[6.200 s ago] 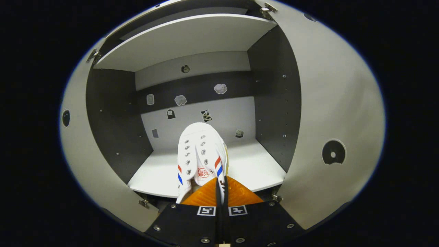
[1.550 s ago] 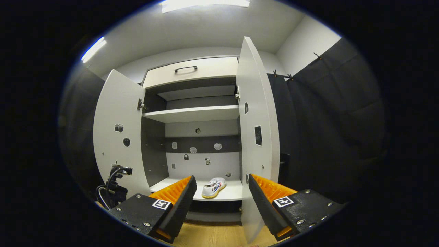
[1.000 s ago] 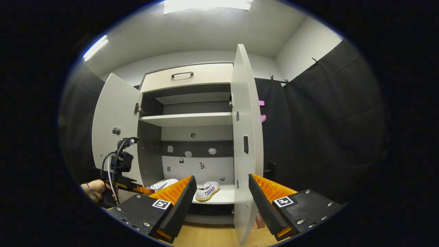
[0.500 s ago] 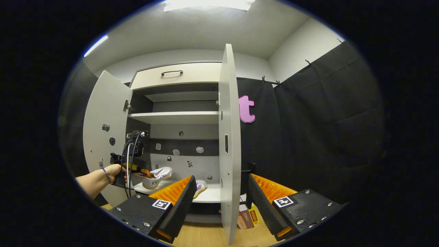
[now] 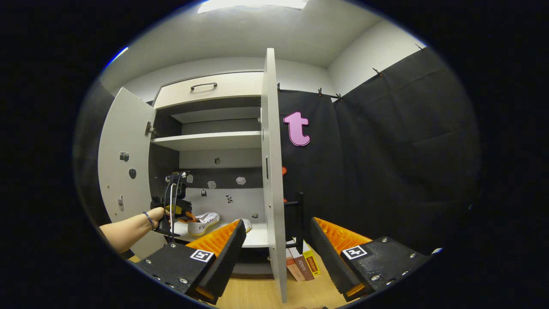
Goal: Grab one shoe with the right hand and put it into the shoe cabinet, grab the other shoe with the left hand and put it into the shoe cabinet; then close the right door with the right hand and the left door with the left hand.
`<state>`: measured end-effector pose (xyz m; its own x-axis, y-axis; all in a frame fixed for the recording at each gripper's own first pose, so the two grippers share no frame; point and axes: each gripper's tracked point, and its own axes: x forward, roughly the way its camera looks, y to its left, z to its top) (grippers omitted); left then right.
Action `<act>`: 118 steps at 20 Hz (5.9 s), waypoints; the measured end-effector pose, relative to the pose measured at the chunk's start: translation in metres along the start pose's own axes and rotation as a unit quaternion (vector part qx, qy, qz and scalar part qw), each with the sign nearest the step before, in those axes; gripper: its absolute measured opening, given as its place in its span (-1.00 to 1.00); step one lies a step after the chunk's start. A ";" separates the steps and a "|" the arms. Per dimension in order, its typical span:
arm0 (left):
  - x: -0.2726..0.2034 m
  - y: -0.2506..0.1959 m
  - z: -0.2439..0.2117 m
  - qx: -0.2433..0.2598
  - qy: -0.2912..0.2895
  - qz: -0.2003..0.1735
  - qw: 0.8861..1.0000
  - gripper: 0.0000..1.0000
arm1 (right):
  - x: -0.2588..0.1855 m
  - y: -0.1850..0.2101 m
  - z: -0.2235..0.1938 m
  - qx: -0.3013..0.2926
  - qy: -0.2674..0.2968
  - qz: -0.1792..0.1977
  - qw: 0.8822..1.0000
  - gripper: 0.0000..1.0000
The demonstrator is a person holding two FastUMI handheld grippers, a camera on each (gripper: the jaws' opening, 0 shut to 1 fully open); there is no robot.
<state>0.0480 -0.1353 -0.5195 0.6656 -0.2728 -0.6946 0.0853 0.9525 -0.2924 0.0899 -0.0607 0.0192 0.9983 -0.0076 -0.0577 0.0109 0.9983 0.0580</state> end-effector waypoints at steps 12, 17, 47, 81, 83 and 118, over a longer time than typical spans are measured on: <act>-0.018 -0.016 0.002 0.028 -0.039 -0.018 0.999 0.10 | 0.011 -0.052 0.011 -0.032 -0.015 -0.019 0.999 0.86; -0.105 -0.038 0.034 0.077 -0.146 -0.036 0.986 0.94 | 0.032 -0.063 -0.013 -0.029 0.012 0.000 0.999 0.86; -0.427 0.073 -0.016 0.062 -0.312 -0.015 0.948 0.93 | 0.052 0.054 -0.044 -0.011 0.035 0.137 0.990 0.48; -0.410 0.221 -0.046 0.030 -0.268 0.018 0.963 0.93 | 0.183 0.198 -0.097 0.023 0.057 0.125 0.990 0.97; -0.405 0.219 -0.047 0.033 -0.265 0.005 0.964 0.96 | 0.189 0.201 -0.099 0.023 0.057 0.120 0.991 0.90; -0.326 0.077 -0.036 0.074 -0.216 -0.155 0.961 0.92 | 0.042 0.087 0.024 -0.056 -0.061 0.044 0.996 0.88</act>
<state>-0.1894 0.0217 -0.3387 0.8341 -0.4958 -0.2418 0.4131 0.8520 -0.3218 0.1339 0.0248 0.0461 0.9948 0.0791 0.0647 -0.0757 0.9957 -0.0537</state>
